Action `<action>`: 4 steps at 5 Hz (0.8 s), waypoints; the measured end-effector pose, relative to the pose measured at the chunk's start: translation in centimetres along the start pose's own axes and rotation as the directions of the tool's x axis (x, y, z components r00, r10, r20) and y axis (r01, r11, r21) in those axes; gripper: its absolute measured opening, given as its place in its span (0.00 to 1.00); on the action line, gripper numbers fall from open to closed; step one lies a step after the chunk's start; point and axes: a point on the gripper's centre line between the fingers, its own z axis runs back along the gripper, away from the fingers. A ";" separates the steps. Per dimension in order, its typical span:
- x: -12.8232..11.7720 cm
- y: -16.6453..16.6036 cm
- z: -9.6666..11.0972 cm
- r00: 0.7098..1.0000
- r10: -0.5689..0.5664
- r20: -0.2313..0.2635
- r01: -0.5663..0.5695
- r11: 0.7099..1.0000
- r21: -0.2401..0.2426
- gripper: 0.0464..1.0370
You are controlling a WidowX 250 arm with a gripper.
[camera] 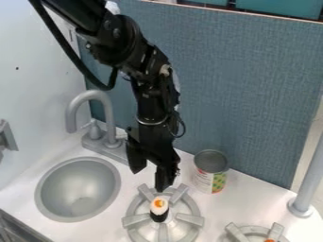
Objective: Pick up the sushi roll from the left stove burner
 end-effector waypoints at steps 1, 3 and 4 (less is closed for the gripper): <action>-0.4 0.0 -0.9 1.000 -0.003 -0.027 0.003 1.000 -0.006 0.96; 2.0 0.4 -4.9 0.996 -0.091 -0.021 0.091 0.996 -0.011 0.96; 2.6 0.6 -6.2 0.993 -0.113 -0.036 0.112 0.994 -0.017 0.96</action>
